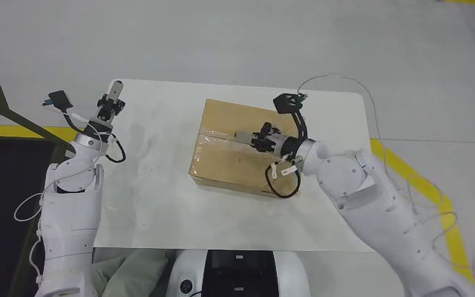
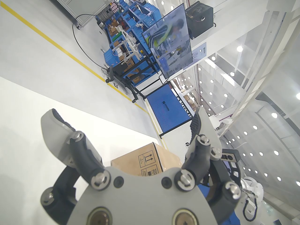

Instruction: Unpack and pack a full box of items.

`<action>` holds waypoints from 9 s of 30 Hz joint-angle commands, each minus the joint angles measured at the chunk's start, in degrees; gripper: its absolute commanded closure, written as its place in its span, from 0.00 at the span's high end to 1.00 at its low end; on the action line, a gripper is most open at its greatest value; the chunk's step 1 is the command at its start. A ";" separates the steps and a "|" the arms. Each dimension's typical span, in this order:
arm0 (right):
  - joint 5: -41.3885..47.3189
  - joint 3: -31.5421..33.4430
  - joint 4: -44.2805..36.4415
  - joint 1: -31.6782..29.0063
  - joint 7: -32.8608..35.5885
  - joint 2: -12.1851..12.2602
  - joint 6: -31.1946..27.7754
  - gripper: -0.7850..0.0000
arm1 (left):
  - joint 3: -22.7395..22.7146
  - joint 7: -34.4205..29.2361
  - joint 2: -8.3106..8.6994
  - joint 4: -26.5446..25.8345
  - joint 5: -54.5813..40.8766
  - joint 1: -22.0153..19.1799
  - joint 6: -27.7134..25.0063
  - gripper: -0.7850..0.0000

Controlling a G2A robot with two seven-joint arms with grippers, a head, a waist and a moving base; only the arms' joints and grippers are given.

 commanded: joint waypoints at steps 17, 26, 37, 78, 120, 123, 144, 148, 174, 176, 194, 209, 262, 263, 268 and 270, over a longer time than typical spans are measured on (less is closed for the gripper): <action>-26.62 -6.48 -4.19 -1.08 2.46 -0.59 7.04 0.75 | 0.00 0.00 0.00 0.00 0.00 0.00 0.00 1.00; -38.77 -9.54 -3.76 -0.70 4.25 -1.52 10.94 0.72 | 0.00 0.00 0.00 0.00 0.00 0.00 0.00 1.00; -44.24 -11.40 -2.61 -0.34 7.84 -3.20 12.89 0.80 | 0.00 0.00 0.00 0.00 0.00 0.00 0.00 1.00; -50.85 9.20 -15.07 -23.68 3.34 -3.64 26.95 0.96 | 0.00 0.00 0.00 0.00 0.00 0.00 0.00 1.00; 7.16 11.10 -1.73 -6.63 5.49 -8.19 0.55 0.00 | 0.00 0.00 0.00 0.00 0.00 0.00 0.00 1.00; 10.92 9.03 1.13 -3.46 8.53 -8.70 2.70 0.00 | 0.00 0.00 0.00 0.00 0.00 0.00 0.00 1.00; 20.13 4.48 8.81 3.30 9.58 -10.40 4.94 0.00 | 0.00 0.00 0.00 0.00 0.00 0.00 0.00 1.00; 20.13 4.48 8.81 3.30 9.58 -10.40 4.94 0.00 | 0.00 0.00 0.00 0.00 0.00 0.00 0.00 1.00; 29.65 -15.94 31.49 22.73 -1.97 -20.52 17.52 0.00 | 0.00 0.00 0.00 0.00 0.00 0.00 0.00 1.00; 30.11 -16.34 32.63 23.02 -2.68 -21.03 18.26 0.00 | 0.00 0.00 0.00 0.00 0.00 0.00 0.00 1.00; 27.19 -11.22 28.22 17.06 -3.63 -19.44 23.74 0.00 | 0.00 0.00 0.00 0.00 0.00 0.00 0.00 1.00; 23.30 -3.93 19.49 8.54 -2.37 -16.08 29.02 0.00 | 0.00 0.00 0.00 0.00 0.00 0.00 0.00 1.00; 20.22 21.45 -4.89 -20.98 -10.43 -8.46 35.57 0.00 | 0.00 0.00 0.00 0.00 0.00 0.00 0.00 1.00; 20.26 21.92 -5.27 -21.48 -10.72 -8.38 35.41 0.00 | 0.00 0.00 0.00 0.00 0.00 0.00 0.00 1.00; 20.44 24.01 -6.99 -23.90 -12.04 -8.00 34.94 0.00 | 0.00 0.00 0.00 0.00 0.00 0.00 0.00 1.00; 20.55 24.72 -7.59 -24.68 -12.45 -7.86 34.63 0.00 | 0.00 0.00 0.00 0.00 0.00 0.00 0.00 1.00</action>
